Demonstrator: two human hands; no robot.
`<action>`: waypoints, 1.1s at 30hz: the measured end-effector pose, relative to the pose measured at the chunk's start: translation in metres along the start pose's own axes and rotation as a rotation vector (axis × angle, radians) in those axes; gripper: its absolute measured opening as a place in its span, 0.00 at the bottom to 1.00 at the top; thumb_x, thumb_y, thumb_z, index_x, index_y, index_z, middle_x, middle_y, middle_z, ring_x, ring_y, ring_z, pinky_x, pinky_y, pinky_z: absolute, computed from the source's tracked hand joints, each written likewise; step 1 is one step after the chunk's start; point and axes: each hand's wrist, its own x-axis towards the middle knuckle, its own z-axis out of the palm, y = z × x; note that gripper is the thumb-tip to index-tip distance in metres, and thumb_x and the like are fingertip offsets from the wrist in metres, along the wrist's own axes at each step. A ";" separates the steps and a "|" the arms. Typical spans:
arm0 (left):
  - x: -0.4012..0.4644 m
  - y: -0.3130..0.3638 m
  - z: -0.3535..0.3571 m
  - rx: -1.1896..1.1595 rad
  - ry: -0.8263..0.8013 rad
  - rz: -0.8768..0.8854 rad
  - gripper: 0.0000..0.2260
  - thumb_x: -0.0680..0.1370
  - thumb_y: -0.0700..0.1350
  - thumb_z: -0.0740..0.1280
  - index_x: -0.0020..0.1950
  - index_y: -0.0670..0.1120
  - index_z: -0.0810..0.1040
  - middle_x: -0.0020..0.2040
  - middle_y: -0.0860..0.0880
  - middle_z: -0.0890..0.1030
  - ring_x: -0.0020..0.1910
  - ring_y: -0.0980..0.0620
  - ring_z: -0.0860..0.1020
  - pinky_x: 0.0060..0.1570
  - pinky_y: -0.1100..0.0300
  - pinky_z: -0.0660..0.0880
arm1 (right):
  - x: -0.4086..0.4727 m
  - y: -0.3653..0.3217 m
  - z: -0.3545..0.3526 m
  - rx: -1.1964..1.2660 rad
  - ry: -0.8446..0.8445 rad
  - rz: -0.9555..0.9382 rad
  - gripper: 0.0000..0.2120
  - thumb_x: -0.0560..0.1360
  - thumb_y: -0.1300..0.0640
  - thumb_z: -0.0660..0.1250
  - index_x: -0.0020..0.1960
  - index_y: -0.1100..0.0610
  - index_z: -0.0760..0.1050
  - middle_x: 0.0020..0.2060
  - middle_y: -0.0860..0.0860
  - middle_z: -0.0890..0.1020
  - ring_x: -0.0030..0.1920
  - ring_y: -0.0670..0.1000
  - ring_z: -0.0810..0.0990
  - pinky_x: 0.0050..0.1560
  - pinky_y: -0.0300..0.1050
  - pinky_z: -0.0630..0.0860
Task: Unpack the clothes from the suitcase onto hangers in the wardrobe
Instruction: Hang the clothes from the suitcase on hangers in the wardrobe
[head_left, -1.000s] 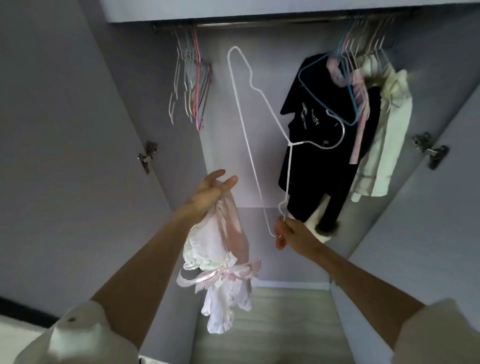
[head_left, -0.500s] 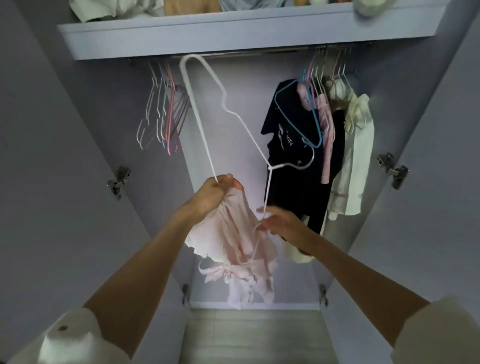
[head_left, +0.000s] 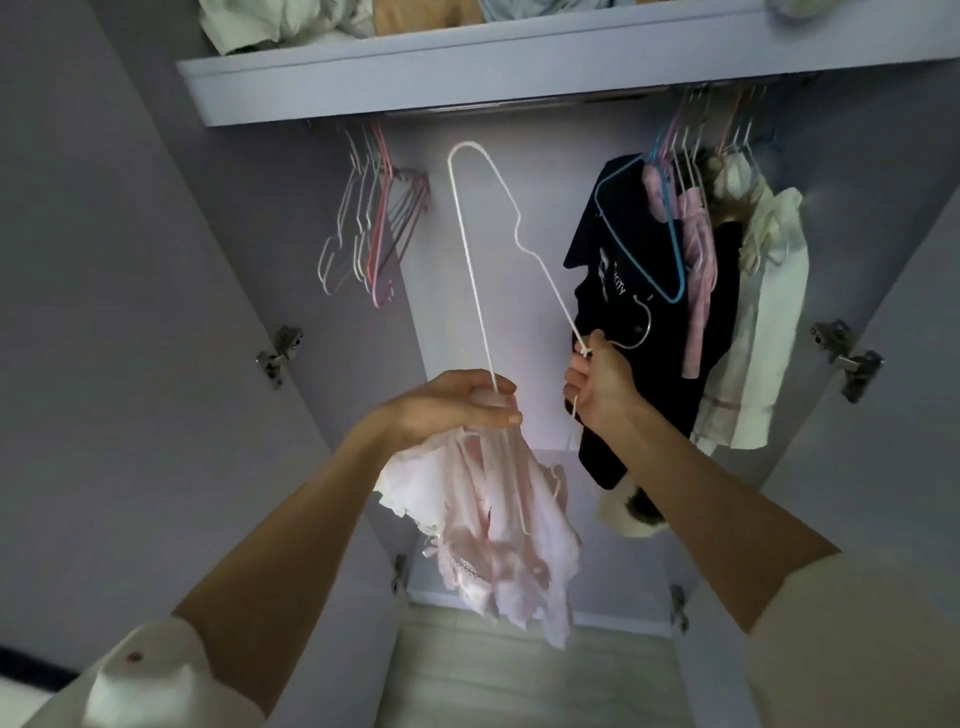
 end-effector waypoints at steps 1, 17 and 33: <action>-0.003 -0.003 -0.007 -0.022 -0.011 -0.006 0.20 0.70 0.43 0.73 0.60 0.54 0.75 0.59 0.56 0.77 0.60 0.58 0.73 0.62 0.62 0.69 | 0.003 0.000 -0.006 -0.012 0.000 -0.001 0.19 0.81 0.54 0.50 0.31 0.53 0.59 0.14 0.45 0.59 0.15 0.42 0.55 0.21 0.35 0.51; -0.055 0.019 -0.079 -0.211 0.096 0.222 0.15 0.80 0.33 0.57 0.57 0.50 0.76 0.49 0.50 0.81 0.47 0.55 0.80 0.48 0.65 0.77 | -0.038 0.027 0.066 -0.859 -0.413 -0.474 0.17 0.81 0.57 0.51 0.35 0.61 0.66 0.32 0.50 0.69 0.37 0.47 0.67 0.41 0.41 0.65; -0.055 -0.018 -0.104 0.819 0.446 -0.047 0.14 0.80 0.50 0.59 0.63 0.45 0.67 0.55 0.43 0.78 0.52 0.42 0.76 0.45 0.57 0.68 | -0.026 -0.020 0.063 -1.482 0.027 -1.232 0.23 0.76 0.51 0.44 0.48 0.66 0.72 0.36 0.66 0.80 0.39 0.68 0.78 0.37 0.50 0.66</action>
